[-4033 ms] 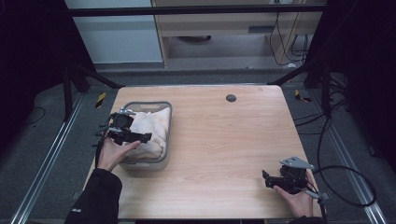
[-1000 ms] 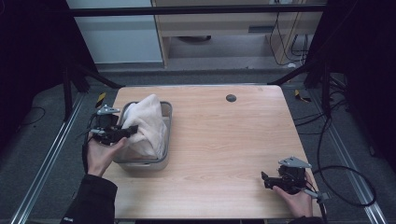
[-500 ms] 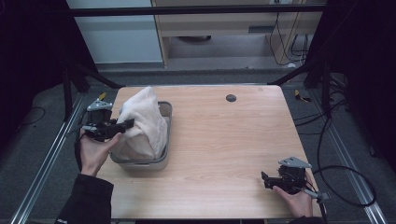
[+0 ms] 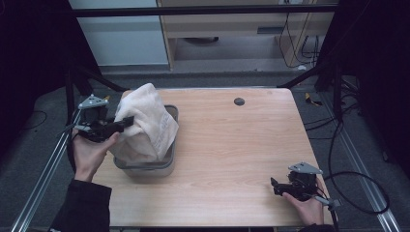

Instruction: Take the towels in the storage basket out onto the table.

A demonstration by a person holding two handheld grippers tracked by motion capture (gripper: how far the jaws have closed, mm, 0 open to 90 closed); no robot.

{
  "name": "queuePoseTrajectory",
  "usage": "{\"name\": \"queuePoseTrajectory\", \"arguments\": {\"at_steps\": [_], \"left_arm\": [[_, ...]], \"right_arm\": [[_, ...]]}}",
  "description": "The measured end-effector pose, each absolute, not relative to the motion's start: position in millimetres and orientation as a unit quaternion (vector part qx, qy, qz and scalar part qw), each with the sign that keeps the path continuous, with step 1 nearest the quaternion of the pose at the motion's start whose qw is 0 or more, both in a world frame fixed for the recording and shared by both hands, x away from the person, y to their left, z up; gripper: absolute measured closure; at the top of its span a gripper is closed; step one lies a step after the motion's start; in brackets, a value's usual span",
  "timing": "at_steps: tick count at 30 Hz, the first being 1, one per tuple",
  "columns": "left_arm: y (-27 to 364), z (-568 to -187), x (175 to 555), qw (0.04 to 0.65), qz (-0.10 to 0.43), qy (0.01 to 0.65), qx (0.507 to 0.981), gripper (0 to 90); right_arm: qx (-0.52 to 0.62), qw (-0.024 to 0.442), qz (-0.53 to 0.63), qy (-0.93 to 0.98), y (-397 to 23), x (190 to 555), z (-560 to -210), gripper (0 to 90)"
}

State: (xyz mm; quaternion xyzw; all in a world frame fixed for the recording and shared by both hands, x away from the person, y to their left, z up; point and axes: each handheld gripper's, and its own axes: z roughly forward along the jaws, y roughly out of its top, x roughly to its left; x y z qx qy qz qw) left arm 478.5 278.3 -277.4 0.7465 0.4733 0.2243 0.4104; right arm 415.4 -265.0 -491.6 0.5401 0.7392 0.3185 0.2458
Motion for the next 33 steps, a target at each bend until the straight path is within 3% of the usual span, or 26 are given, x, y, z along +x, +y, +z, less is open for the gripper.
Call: {"name": "queuePoseTrajectory", "arguments": {"at_steps": [33], "left_arm": [[257.5,-236.1,457.4,0.437,0.232,0.429,0.756,70.0]], "right_arm": [[0.540,0.250,0.322,0.737,-265.7,414.9,-490.8,3.4]]}}
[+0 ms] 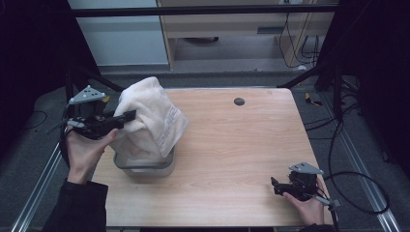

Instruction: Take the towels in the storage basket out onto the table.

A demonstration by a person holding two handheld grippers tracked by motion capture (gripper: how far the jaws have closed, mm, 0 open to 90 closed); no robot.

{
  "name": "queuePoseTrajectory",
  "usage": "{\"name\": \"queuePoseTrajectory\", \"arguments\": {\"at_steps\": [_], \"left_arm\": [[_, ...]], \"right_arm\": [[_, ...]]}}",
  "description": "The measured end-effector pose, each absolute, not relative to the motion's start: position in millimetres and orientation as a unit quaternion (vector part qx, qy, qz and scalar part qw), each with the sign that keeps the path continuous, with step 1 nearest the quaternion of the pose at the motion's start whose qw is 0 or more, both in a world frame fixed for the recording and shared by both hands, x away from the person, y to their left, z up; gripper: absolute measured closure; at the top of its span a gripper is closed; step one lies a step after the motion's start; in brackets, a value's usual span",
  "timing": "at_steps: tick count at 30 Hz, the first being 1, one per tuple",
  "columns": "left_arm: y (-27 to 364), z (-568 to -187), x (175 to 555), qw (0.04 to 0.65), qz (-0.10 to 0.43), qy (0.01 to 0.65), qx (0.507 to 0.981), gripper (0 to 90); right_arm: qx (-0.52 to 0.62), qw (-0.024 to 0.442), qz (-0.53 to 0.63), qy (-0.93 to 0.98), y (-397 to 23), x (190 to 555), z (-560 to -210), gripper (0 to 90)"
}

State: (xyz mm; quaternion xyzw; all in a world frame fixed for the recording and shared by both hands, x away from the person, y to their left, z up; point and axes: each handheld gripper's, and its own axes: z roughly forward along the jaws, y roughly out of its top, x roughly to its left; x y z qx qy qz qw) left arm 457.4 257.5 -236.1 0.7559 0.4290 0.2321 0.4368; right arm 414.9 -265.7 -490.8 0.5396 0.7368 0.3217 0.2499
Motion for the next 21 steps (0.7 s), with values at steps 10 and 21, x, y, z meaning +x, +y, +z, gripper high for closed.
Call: {"name": "queuePoseTrajectory", "arguments": {"at_steps": [10,21], "left_arm": [[236.2,-231.2,457.0,0.438,0.226,0.409,0.768,70.0],[211.5,-231.6,458.7,0.441,0.215,0.387,0.781,69.9]], "right_arm": [[0.540,0.251,0.324,0.736,-266.1,414.6,-490.4,3.4],[0.539,0.251,0.325,0.736,-266.1,414.5,-490.2,3.4]]}}
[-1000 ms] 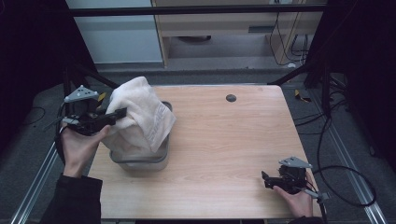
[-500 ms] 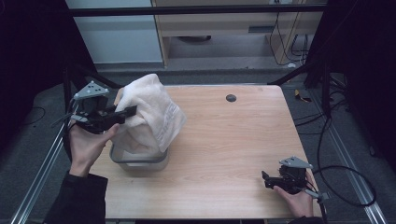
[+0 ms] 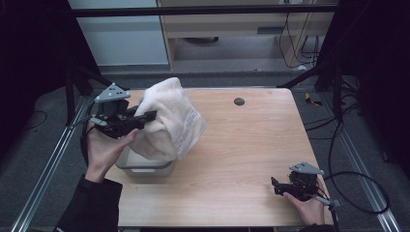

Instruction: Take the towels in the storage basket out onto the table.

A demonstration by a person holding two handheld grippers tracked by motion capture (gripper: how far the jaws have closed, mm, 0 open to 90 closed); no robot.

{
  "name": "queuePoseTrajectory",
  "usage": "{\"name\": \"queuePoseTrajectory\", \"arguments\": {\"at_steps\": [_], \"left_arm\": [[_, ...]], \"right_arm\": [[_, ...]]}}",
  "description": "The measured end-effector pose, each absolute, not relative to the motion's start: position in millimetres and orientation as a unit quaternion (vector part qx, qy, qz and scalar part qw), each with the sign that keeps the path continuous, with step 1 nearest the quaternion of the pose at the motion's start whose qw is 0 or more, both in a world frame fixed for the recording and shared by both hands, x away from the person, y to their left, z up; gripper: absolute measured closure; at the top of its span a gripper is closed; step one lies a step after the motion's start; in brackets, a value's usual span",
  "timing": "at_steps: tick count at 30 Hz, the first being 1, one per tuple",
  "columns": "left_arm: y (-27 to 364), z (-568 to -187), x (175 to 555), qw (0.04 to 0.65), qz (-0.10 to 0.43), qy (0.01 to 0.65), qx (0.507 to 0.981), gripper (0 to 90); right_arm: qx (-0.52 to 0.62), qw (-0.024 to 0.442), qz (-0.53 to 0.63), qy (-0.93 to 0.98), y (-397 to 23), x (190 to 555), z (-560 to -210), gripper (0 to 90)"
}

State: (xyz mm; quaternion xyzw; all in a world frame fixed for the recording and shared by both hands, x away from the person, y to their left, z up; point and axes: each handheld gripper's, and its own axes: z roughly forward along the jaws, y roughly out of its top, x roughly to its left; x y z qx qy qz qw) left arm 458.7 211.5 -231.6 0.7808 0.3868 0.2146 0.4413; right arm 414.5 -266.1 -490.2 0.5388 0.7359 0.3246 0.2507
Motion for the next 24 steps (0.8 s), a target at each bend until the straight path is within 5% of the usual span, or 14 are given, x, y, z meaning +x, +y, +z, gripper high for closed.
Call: {"name": "queuePoseTrajectory", "arguments": {"at_steps": [24], "left_arm": [[150.2,-242.0,468.1,0.449,0.185,0.343,0.804,69.9]], "right_arm": [[0.535,0.254,0.326,0.737,-267.8,414.5,-489.2,3.4]]}}
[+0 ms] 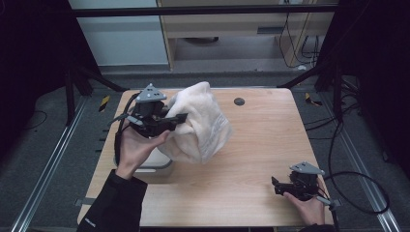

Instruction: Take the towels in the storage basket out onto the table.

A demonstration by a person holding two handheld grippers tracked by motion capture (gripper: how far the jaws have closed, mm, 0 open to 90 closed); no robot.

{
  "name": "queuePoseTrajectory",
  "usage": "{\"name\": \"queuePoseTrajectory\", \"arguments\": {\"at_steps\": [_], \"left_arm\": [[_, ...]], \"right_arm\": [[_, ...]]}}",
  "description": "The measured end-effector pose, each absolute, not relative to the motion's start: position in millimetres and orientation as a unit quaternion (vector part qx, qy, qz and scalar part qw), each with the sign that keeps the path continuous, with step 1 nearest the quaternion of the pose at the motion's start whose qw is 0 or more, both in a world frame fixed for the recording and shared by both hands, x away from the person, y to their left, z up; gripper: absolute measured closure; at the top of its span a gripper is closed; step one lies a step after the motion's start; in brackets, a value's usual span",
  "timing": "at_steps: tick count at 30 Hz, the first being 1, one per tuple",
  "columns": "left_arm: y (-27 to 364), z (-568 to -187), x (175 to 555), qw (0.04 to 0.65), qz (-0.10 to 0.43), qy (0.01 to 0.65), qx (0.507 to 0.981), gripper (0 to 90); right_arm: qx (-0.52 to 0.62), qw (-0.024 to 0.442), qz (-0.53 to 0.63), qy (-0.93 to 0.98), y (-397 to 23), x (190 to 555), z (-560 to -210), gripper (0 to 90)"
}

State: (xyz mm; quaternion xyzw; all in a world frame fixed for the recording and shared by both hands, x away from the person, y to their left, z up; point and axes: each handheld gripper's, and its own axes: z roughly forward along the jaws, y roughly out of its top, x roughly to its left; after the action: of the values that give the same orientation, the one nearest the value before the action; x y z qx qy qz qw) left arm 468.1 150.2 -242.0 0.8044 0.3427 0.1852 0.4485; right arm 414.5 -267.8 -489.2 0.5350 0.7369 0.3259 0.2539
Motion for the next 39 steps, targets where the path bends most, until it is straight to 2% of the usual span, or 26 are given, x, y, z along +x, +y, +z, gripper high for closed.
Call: {"name": "queuePoseTrajectory", "arguments": {"at_steps": [20,39], "left_arm": [[101.4,-263.8,476.8,0.450,0.161,0.318,0.819,69.7],[73.8,-290.2,482.6,0.445,0.144,0.308,0.828,69.6]], "right_arm": [[0.538,0.258,0.327,0.733,-270.2,413.9,-489.1,3.4],[0.537,0.259,0.327,0.733,-271.7,413.5,-488.9,3.4]]}}
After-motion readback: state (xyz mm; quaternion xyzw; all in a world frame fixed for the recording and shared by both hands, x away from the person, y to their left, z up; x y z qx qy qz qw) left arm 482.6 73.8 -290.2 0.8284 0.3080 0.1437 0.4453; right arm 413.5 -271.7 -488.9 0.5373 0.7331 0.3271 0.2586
